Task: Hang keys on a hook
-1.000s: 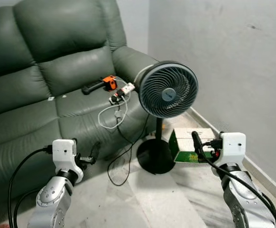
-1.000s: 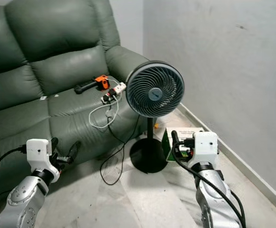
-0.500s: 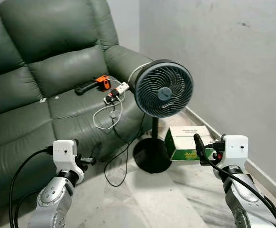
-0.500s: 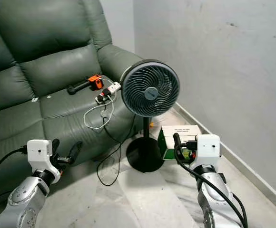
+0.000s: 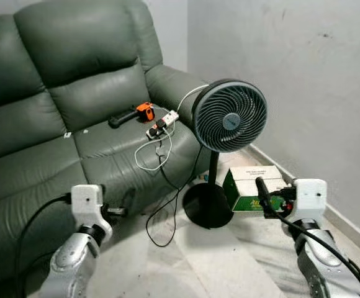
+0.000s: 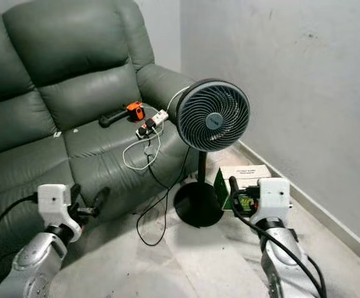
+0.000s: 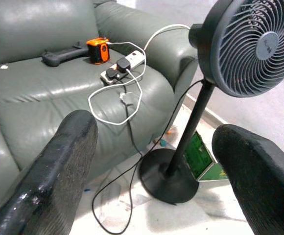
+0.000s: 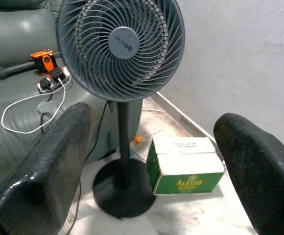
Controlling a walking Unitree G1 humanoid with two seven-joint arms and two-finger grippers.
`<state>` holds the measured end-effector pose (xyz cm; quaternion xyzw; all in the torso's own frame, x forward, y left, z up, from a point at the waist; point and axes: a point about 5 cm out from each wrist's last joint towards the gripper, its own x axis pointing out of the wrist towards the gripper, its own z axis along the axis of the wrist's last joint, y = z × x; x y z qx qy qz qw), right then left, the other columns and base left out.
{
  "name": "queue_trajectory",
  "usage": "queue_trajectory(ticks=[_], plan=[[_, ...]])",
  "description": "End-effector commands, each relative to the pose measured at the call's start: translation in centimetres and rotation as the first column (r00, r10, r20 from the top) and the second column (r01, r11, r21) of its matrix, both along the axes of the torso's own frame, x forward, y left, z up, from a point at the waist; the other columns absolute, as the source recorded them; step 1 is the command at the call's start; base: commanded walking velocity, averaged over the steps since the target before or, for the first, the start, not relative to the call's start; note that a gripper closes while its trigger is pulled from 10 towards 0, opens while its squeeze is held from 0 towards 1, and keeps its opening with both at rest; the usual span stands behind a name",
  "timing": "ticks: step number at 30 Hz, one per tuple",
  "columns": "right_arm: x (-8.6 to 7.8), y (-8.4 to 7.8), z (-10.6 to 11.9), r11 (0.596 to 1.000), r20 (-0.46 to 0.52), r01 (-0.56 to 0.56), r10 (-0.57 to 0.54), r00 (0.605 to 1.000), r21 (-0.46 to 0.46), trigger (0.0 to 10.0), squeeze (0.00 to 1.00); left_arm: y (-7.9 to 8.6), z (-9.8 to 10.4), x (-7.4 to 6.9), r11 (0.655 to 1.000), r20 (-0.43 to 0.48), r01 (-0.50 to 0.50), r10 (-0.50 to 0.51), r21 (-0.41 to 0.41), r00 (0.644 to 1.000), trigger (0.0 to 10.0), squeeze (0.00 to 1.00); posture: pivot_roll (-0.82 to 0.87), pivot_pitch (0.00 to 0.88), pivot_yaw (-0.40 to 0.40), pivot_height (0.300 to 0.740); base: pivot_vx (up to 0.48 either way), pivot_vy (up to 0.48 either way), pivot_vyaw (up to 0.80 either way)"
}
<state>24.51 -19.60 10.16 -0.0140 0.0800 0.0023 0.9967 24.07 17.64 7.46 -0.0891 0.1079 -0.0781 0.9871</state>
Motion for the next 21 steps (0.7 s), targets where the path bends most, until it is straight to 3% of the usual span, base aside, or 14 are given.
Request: queue_trajectory(ticks=[1, 12, 21], plan=[[0.2, 0.71, 0.46, 1.0, 0.019, -0.028, 0.028, 0.999, 0.008, 10.0, 0.0, 0.71, 0.22, -0.04, 1.0, 0.003, -0.011, 0.011, 0.013, 1.0, 10.0, 0.0, -0.05, 0.044, 0.058, 0.74, 0.0, 0.337, 0.0], [0.31, 0.77, 0.36, 0.999, 0.015, -0.033, 0.033, 0.999, 0.008, 10.0, 0.0, 0.7, 0.12, -0.05, 1.0, -0.003, -0.007, 0.007, 0.02, 1.0, 10.0, 0.0, -0.04, 0.038, 0.059, 0.74, 0.0, 0.335, 0.0], [0.25, 0.85, 0.29, 0.999, 0.008, -0.046, 0.046, 0.999, 0.014, 10.0, 0.0, 1.18, -0.01, 0.0, 0.999, -0.024, -0.045, 0.045, -0.019, 0.999, 10.0, 0.0, -0.05, 0.035, 0.057, 0.74, 0.0, 0.0, 0.0]])
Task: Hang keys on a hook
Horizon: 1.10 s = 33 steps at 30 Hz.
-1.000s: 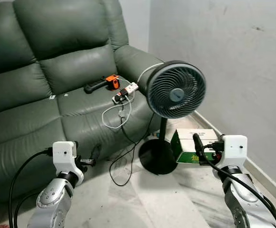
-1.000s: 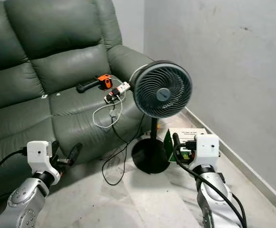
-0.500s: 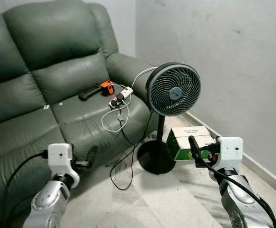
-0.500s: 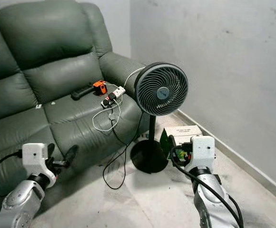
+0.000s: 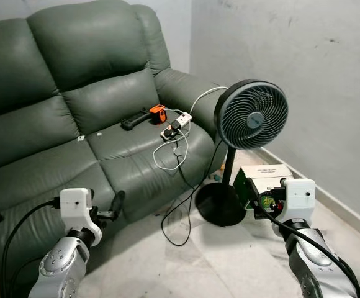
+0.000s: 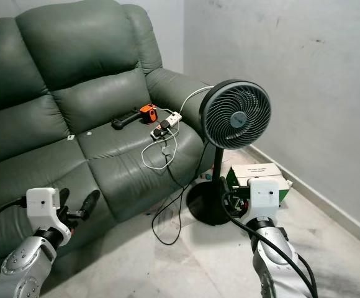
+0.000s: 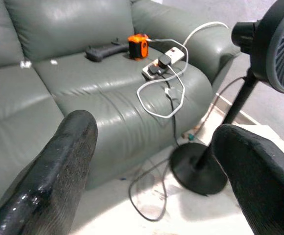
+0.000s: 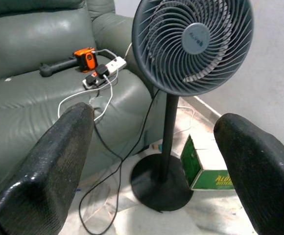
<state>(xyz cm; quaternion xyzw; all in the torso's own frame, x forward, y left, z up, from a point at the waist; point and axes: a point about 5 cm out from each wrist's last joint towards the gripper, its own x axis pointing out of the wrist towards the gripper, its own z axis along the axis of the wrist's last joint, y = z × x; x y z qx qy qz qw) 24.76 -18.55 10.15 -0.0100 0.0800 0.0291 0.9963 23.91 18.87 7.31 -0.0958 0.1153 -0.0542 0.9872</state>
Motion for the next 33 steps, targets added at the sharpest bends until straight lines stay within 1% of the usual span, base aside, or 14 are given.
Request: queue_trajectory(ticks=[1, 3, 23, 33], plan=[[-0.01, -0.2, 0.3, 1.0, 0.008, 0.006, -0.006, 1.0, 0.002, 10.0, 0.0, -0.02, 0.13, 0.16, 1.0, -0.005, 0.001, -0.001, -0.017, 1.0, 10.0, 0.0, -0.05, 0.035, 0.057, 0.74, 0.0, 0.0, 0.0], [-0.01, -0.18, 0.29, 1.0, 0.007, 0.004, -0.004, 1.0, 0.001, 10.0, 0.0, -0.01, 0.11, 0.16, 1.0, -0.006, 0.001, -0.001, -0.022, 1.0, 10.0, 0.0, -0.05, 0.035, 0.057, 0.74, 0.0, 0.0, 0.0], [0.06, 0.0, 0.44, 1.0, 0.009, 0.004, -0.004, 1.0, -0.001, 10.0, 0.0, 0.04, 0.14, 0.22, 0.999, -0.011, 0.003, -0.003, -0.037, 1.0, 10.0, 0.0, -0.05, 0.049, 0.061, 0.74, 0.0, 0.0, -0.79], [0.1, -0.03, 0.51, 1.0, 0.011, 0.01, -0.01, 1.0, 0.003, 10.0, 0.0, 0.01, 0.19, 0.32, 0.999, -0.01, 0.009, -0.009, -0.038, 1.0, 10.0, 0.0, -0.06, 0.058, 0.063, 0.74, 0.0, -0.332, -0.77]])
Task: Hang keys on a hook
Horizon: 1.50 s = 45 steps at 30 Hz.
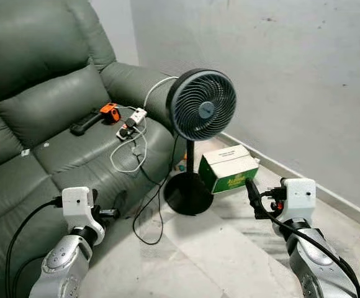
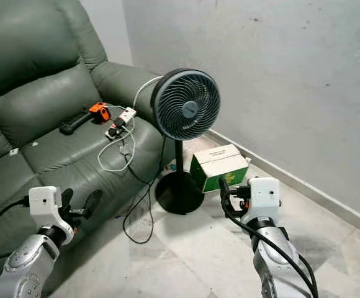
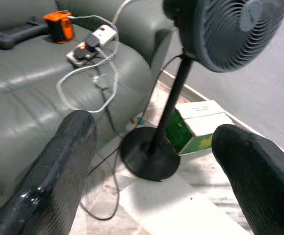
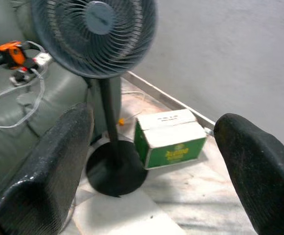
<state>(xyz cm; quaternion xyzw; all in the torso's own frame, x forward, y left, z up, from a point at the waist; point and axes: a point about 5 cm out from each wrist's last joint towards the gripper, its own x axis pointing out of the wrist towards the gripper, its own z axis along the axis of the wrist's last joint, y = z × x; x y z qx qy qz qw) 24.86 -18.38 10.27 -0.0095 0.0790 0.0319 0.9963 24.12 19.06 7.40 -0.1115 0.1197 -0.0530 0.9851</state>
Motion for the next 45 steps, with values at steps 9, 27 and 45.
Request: queue_trajectory(ticks=[9, 27, 45], plan=[[0.03, -0.18, 0.38, 1.0, 0.008, 0.011, -0.011, 1.0, 0.003, 10.0, 0.0, -0.2, 0.08, 0.14, 1.0, 0.0, 0.016, -0.016, -0.008, 1.0, 10.0, 0.0, -0.06, 0.059, 0.063, 0.74, 0.0, -0.345, -0.1], [-0.06, -0.06, 0.28, 1.0, 0.001, 0.005, -0.005, 1.0, 0.008, 10.0, 0.0, -0.26, -0.04, 0.01, 1.0, -0.006, 0.027, -0.027, -0.009, 1.0, 10.0, 0.0, -0.06, 0.056, 0.065, 0.74, 0.0, -0.336, -0.24], [-0.24, -0.06, 0.2, 1.0, -0.002, -0.001, 0.001, 1.0, 0.008, 10.0, 0.0, -0.04, -0.27, -0.16, 0.999, -0.023, -0.003, 0.002, -0.039, 1.0, 10.0, 0.0, -0.06, 0.057, 0.064, 0.74, 0.0, -0.14, -0.34]])
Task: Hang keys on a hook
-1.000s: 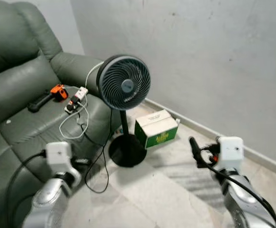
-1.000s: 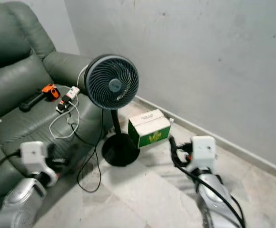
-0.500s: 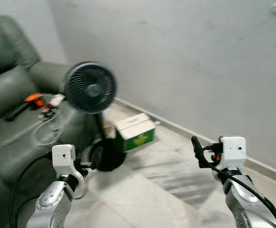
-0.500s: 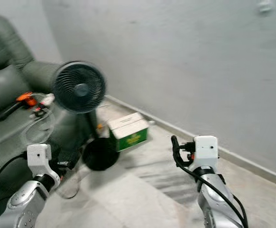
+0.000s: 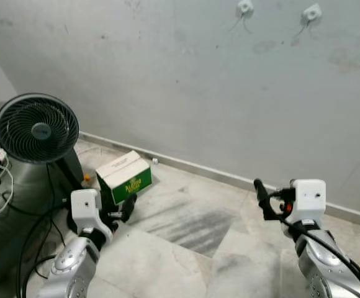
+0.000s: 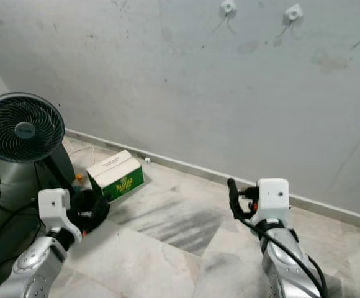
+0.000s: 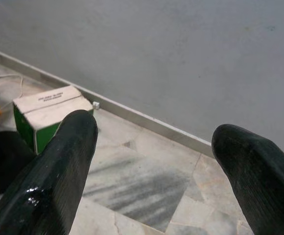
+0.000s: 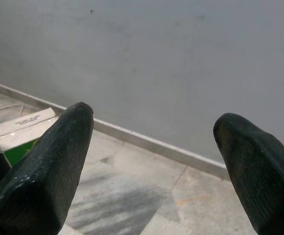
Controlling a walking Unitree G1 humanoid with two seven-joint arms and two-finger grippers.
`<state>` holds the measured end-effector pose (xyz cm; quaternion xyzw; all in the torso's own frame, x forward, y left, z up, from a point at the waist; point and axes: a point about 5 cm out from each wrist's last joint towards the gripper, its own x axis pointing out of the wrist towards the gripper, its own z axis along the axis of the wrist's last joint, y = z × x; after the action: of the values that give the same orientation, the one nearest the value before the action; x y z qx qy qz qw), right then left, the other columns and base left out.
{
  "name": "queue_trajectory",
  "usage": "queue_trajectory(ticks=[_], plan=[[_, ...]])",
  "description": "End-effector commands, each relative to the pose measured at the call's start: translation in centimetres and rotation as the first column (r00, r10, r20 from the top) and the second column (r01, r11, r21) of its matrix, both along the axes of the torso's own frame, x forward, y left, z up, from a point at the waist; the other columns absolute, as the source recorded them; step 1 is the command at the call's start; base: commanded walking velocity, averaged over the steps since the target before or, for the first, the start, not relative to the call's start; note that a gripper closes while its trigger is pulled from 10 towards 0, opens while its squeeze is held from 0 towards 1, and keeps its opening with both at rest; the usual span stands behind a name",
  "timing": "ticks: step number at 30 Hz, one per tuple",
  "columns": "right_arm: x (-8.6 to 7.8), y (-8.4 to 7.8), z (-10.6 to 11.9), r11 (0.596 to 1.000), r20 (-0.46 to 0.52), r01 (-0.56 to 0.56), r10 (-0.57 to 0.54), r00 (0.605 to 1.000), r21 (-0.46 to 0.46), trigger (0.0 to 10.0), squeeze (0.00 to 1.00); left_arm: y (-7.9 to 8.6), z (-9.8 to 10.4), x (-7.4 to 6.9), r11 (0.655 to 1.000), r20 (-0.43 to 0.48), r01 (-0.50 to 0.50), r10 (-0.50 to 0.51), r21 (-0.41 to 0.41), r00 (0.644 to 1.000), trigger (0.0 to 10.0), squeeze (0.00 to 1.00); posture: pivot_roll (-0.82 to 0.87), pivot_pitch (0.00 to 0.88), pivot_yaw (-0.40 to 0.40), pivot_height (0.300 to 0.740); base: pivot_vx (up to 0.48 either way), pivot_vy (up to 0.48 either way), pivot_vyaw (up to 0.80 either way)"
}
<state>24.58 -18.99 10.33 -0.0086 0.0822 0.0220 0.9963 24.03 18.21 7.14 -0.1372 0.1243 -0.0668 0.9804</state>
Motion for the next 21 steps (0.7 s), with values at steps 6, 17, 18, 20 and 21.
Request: queue_trajectory(ticks=[6, 17, 18, 20, 21], plan=[[0.01, 0.55, 0.09, 1.0, 0.003, -0.022, 0.022, 1.0, 0.009, 10.0, 0.0, 1.12, -0.04, -0.2, 0.999, -0.029, -0.044, 0.043, -0.006, 0.999, 10.0, 0.0, -0.05, 0.057, 0.065, 0.74, 0.0, 0.04, 0.0], [0.03, 0.61, 0.0, 1.0, 0.0, -0.023, 0.023, 1.0, 0.009, 10.0, 0.0, 1.28, -0.12, -0.14, 0.999, -0.043, -0.039, 0.039, -0.003, 0.998, 10.0, 0.0, -0.05, 0.058, 0.064, 0.74, 0.0, 0.462, 0.0], [-0.02, 0.59, 0.0, 1.0, -0.001, -0.022, 0.022, 1.0, 0.009, 10.0, 0.0, 1.25, -0.12, -0.19, 0.999, -0.046, -0.036, 0.036, -0.003, 0.998, 10.0, 0.0, -0.05, 0.061, 0.066, 0.74, 0.0, 0.48, 0.0], [-0.07, 0.56, -0.03, 1.0, -0.003, -0.021, 0.021, 1.0, 0.009, 10.0, 0.0, 1.23, -0.16, -0.23, 0.999, -0.051, -0.033, 0.033, -0.005, 0.998, 10.0, 0.0, -0.05, 0.06, 0.067, 0.74, 0.0, 0.48, 0.0], [-0.09, 0.54, -0.04, 1.0, -0.003, -0.02, 0.02, 1.0, 0.009, 10.0, 0.0, 1.21, -0.16, -0.24, 0.999, -0.052, -0.033, 0.032, -0.004, 0.998, 10.0, 0.0, -0.05, 0.06, 0.067, 0.74, 0.0, 0.48, 0.0]])
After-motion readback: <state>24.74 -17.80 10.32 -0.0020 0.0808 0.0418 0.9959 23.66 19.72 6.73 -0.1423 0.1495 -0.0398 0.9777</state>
